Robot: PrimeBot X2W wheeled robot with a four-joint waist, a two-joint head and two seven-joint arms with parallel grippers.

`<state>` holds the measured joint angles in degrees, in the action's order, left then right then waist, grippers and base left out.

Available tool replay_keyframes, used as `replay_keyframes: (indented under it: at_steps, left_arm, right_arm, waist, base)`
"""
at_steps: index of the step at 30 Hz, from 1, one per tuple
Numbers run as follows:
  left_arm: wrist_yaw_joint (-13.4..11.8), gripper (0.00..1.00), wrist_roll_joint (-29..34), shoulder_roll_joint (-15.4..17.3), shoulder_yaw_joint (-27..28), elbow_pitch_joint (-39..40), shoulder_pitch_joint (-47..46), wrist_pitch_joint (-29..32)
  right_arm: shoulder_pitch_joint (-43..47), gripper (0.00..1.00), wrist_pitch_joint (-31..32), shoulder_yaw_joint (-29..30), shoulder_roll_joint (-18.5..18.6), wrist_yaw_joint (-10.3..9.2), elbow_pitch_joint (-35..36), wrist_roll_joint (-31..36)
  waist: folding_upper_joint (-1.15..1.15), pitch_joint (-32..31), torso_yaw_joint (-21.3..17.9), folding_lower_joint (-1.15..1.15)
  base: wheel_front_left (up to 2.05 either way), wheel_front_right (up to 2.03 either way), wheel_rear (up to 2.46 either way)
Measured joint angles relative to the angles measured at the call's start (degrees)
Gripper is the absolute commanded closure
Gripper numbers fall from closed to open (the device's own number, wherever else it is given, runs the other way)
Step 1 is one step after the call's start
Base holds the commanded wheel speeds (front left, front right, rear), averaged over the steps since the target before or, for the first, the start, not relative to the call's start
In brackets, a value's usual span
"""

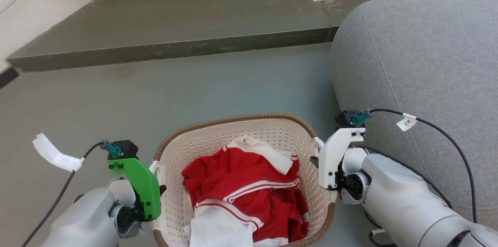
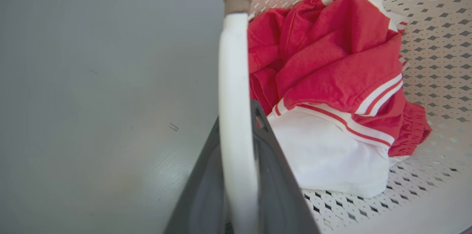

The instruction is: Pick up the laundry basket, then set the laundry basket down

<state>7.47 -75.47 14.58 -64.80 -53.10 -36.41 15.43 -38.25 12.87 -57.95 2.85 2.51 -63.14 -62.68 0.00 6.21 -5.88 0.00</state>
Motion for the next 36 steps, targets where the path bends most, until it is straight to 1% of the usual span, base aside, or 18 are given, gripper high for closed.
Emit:
replay_keyframes:
  at_steps: [13,36]
  left_arm:
    - [0.0,1.0,-1.3,0.0,0.0,-0.2,-0.3,2.2]
    - [0.0,1.0,-1.8,0.3,-0.2,-0.3,-0.9,2.1]
  right_arm:
    - [-1.1,1.0,2.2,-0.6,0.2,0.0,0.1,-0.9]
    - [-1.3,1.0,1.8,-2.0,0.4,-0.09,0.6,-1.9]
  waist:
    - [0.0,0.9,-0.2,0.0]
    - [0.0,2.2,-0.3,0.0]
  base:
    - [0.0,0.0,0.0]
    - [0.0,0.0,0.0]
